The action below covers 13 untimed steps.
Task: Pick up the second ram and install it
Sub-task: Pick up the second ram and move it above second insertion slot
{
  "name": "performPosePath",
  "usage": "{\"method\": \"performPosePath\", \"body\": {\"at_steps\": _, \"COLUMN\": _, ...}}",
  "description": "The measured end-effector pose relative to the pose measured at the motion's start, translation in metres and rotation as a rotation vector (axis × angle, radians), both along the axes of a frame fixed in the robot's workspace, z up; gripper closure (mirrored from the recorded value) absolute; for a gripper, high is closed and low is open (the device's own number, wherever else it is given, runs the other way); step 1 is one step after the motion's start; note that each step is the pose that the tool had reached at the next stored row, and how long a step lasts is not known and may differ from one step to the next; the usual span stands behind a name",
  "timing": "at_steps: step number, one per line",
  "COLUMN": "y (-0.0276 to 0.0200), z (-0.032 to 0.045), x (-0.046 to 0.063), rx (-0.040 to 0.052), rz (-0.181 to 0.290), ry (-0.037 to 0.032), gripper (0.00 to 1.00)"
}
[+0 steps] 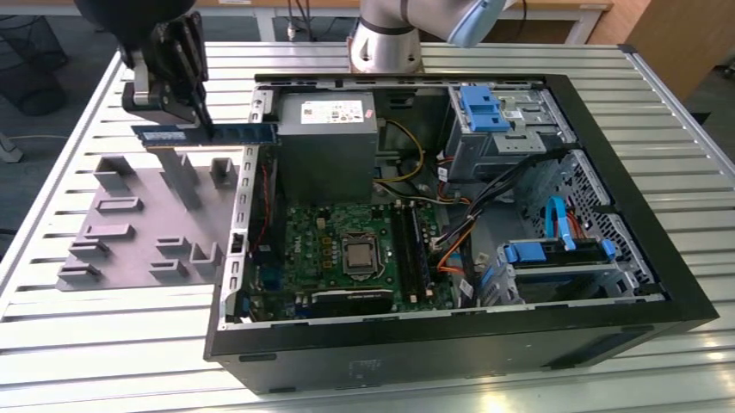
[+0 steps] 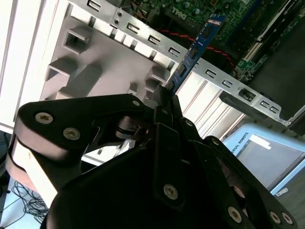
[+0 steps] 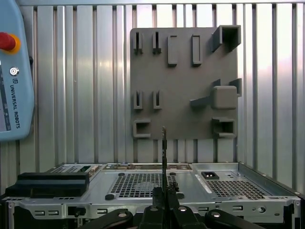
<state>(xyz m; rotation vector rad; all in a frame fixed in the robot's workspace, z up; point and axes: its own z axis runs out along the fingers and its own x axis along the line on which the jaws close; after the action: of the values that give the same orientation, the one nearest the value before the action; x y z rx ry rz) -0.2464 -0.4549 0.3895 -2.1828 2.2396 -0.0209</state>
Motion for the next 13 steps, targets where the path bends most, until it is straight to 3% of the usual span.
{"method": "performPosePath", "body": {"at_steps": 13, "y": 0.0, "z": 0.0, "x": 0.02, "rx": 0.0, "rz": 0.0, "ry": 0.0, "gripper": 0.86}}
